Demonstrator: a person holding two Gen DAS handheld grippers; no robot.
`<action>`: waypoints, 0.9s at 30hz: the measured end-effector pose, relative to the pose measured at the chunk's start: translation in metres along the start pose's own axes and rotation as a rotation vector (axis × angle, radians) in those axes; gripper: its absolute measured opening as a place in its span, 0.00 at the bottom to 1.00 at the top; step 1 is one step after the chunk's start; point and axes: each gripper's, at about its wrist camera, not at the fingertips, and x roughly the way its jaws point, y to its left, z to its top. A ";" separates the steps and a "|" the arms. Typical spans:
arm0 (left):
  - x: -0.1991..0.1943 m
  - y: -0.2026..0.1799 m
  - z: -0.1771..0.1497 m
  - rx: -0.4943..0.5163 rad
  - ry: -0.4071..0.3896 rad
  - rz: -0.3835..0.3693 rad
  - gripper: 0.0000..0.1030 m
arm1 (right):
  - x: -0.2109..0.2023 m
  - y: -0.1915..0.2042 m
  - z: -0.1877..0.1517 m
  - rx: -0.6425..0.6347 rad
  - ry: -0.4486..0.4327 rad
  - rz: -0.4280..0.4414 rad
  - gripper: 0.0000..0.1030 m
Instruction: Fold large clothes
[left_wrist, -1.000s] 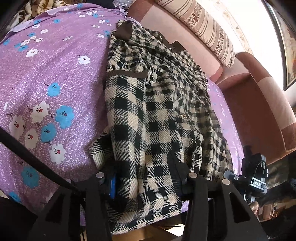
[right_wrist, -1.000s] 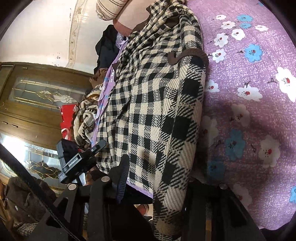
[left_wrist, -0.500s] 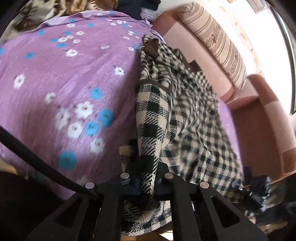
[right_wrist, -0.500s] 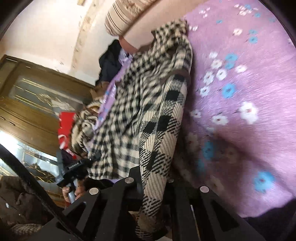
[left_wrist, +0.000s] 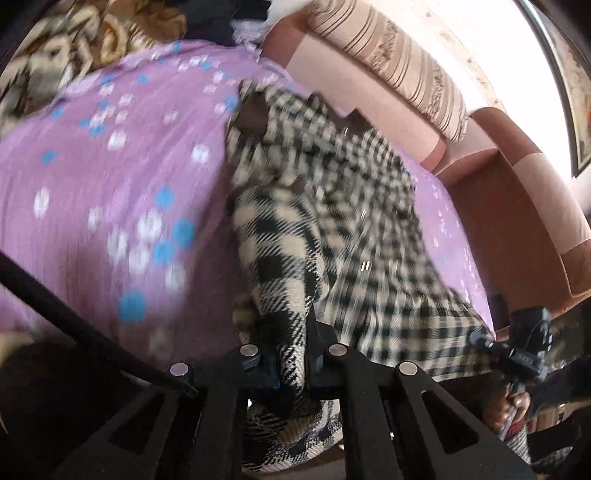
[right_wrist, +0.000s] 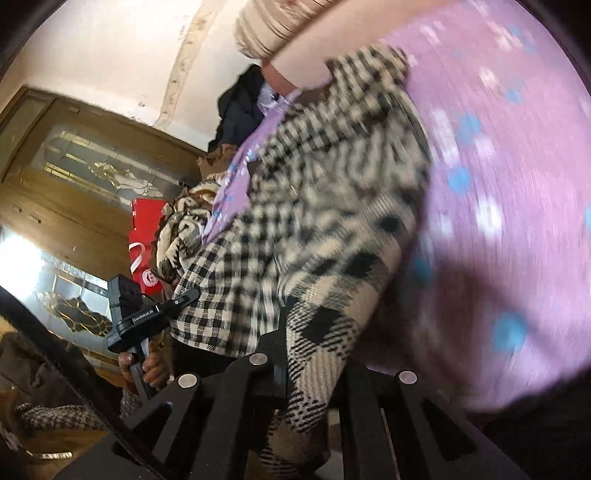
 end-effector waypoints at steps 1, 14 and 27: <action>0.001 0.000 0.012 0.001 -0.009 0.002 0.07 | -0.003 0.004 0.012 -0.019 -0.014 -0.009 0.05; 0.106 -0.025 0.202 -0.003 -0.129 0.123 0.07 | 0.058 -0.009 0.234 -0.029 -0.201 -0.241 0.06; 0.201 0.001 0.274 -0.140 -0.101 0.083 0.19 | 0.119 -0.105 0.311 0.163 -0.190 -0.265 0.09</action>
